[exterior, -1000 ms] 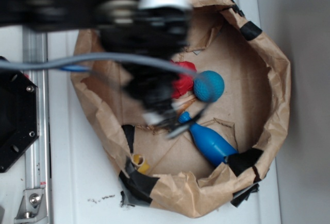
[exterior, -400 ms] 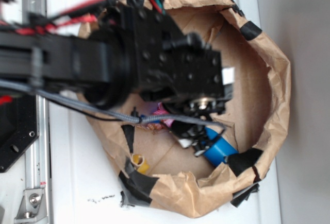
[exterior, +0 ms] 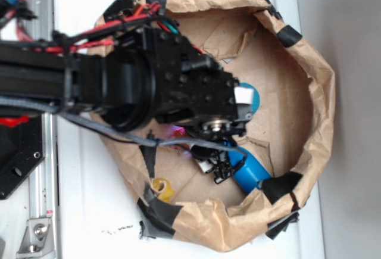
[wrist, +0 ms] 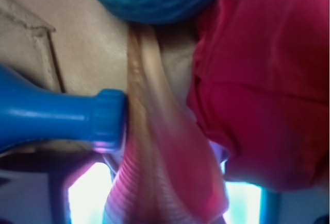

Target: Grab the shell.

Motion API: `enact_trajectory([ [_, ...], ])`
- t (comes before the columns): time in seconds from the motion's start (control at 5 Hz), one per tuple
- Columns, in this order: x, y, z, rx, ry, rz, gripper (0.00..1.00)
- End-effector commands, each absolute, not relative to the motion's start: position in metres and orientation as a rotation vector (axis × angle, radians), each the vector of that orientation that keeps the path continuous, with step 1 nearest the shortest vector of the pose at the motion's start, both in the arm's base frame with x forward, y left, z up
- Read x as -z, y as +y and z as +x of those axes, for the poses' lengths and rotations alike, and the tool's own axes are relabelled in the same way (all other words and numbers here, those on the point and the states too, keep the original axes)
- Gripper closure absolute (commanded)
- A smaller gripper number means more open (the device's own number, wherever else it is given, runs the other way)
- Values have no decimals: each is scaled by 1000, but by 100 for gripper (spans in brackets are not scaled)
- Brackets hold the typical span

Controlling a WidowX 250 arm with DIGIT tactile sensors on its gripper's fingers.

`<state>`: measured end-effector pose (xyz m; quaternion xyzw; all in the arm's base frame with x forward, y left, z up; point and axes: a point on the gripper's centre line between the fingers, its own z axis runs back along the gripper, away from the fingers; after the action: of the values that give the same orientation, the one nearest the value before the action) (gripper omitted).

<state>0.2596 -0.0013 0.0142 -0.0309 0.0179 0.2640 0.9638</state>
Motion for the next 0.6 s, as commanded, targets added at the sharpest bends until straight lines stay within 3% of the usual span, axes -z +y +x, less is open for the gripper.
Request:
enact_trajectory([
  [0.0, -76, 6, 259, -345, 23, -31, 100],
  [0.2, -126, 25, 259, -251, -113, -15, 100],
  [0.4, -177, 31, 263, -207, -167, 27, 100],
])
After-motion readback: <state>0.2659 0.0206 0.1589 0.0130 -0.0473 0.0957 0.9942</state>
